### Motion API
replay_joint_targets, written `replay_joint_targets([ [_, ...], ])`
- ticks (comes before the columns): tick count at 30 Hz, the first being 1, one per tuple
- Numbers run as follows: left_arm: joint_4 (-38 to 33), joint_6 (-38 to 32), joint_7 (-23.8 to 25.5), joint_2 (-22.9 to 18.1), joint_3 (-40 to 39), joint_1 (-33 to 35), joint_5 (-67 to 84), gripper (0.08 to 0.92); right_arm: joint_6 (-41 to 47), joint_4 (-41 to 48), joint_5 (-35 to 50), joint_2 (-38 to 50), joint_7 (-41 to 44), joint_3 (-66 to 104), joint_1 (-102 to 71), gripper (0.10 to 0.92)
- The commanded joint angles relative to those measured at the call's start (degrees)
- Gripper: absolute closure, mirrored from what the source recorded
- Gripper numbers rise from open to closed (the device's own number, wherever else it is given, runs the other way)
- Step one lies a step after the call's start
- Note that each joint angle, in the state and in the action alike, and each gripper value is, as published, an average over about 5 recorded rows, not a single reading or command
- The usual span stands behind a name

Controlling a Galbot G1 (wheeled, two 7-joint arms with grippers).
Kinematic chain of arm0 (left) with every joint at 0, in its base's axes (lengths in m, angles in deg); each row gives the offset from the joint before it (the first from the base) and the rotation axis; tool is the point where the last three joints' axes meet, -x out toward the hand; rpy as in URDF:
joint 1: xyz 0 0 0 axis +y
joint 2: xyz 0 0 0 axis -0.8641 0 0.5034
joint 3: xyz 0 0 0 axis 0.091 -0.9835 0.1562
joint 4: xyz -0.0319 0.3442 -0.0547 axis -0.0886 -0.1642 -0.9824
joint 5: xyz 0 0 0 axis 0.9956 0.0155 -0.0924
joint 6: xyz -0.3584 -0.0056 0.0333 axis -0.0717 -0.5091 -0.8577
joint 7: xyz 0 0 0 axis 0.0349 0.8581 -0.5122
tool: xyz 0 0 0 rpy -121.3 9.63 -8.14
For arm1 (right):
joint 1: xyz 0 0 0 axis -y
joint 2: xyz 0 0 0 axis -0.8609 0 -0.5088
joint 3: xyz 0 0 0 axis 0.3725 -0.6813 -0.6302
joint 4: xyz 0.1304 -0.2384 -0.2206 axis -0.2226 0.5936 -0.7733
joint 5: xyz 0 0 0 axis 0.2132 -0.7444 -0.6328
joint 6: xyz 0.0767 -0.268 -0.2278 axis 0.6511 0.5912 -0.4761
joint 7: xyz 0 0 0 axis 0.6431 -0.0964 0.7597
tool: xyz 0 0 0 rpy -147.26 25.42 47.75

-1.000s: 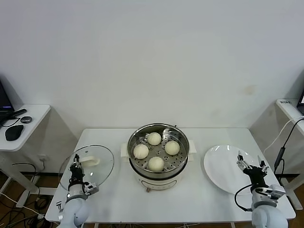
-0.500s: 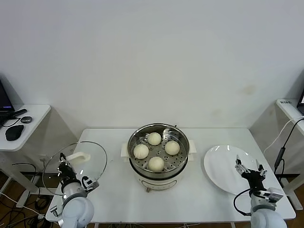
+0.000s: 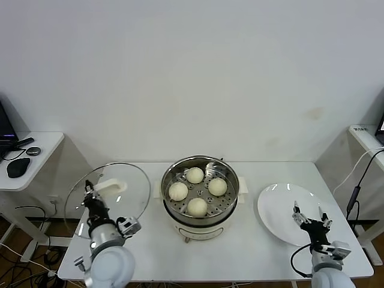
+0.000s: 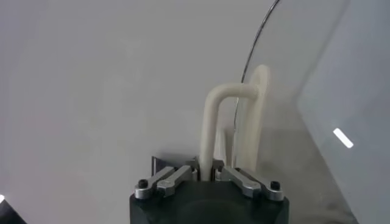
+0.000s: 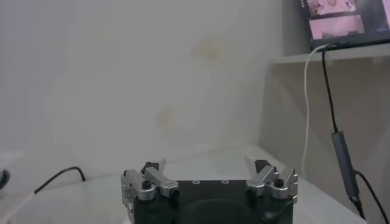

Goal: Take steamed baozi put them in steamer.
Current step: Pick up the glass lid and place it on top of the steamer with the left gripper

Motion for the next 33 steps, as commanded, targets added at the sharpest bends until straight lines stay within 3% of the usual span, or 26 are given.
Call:
replay_joint_targets([
  [1, 1.08, 1.49, 3.29, -2.34, -15.11, -7.05, -2.89, 0.820, 0.05, -0.83, -1.46, -1.29, 1.04, -0.35, -1.70, 0.203],
  [14, 6.53, 1.49, 4.55, -1.39, -31.09, -18.23, 8.91, 0.820, -0.53, -4.53, -3.32, -1.49, 1.88, 0.30, -6.46, 0.203],
  [20, 15.41, 1.50, 2.22, -2.50, -31.73, -22.47, 9.49, 0.820, -0.62, -4.92, -4.14, -2.21, 1.84, -0.27, -6.94, 0.203],
  [33, 20.50, 1.44, 3.46, -3.09, -30.26, -23.25, 2.03, 0.820, -0.64, -4.79, -4.60, -2.53, 1.73, -0.78, -6.38, 0.203],
])
